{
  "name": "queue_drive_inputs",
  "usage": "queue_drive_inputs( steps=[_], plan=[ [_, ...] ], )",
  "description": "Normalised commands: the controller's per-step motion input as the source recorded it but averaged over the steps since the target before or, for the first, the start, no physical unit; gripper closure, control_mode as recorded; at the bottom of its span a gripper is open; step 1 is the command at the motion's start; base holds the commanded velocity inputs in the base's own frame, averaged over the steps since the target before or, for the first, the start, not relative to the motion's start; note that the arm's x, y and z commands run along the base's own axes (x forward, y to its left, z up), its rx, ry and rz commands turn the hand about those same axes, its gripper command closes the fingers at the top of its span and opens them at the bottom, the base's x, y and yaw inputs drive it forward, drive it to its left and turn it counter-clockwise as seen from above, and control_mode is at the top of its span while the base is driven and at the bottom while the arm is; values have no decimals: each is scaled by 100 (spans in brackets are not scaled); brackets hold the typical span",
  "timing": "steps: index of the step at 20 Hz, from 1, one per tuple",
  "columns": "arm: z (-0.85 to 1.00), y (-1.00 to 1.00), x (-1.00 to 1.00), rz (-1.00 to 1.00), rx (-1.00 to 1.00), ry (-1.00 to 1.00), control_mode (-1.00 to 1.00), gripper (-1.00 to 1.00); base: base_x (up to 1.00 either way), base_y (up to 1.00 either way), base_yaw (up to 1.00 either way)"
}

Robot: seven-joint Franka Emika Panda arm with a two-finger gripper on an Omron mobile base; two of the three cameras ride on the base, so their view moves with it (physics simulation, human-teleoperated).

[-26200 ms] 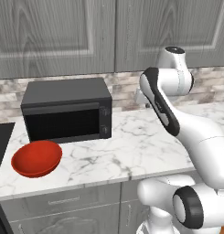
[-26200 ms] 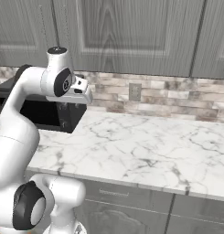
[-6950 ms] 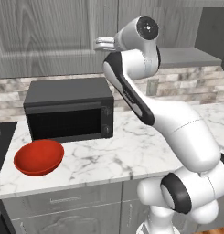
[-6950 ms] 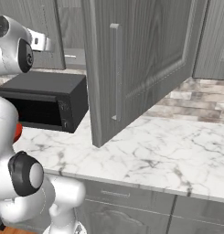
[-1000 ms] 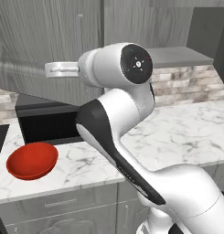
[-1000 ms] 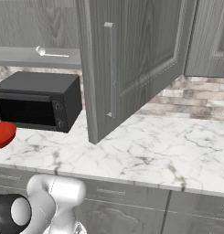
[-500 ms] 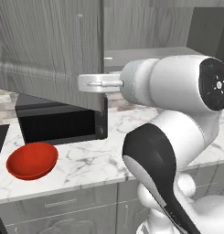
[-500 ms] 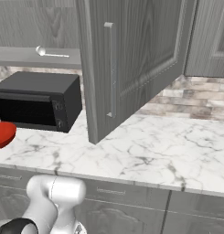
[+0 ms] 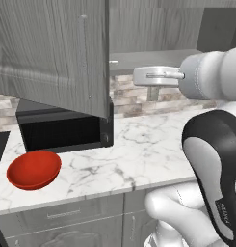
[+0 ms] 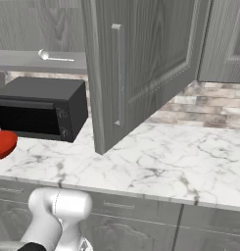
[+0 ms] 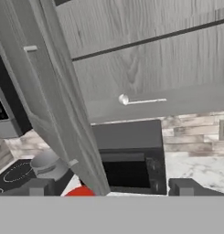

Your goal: Open the cabinet and move the ladle to the pot. Then close the cabinet.

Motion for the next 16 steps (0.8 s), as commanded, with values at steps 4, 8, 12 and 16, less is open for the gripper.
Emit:
queue_drive_inputs(
  steps=[4, 8, 12, 16],
  plan=[
    [0, -51, 39, 0, 10, 0, -100, -100, 0, 0, 0],
    [0, -24, 63, 3, 16, 3, -100, -100, 0, 0, 0],
    [-11, 0, 82, 10, 18, 7, -100, -100, 0, 0, 0],
    [-10, 0, 93, 15, 22, 15, -100, -100, 0, 0, 0]
  ],
)
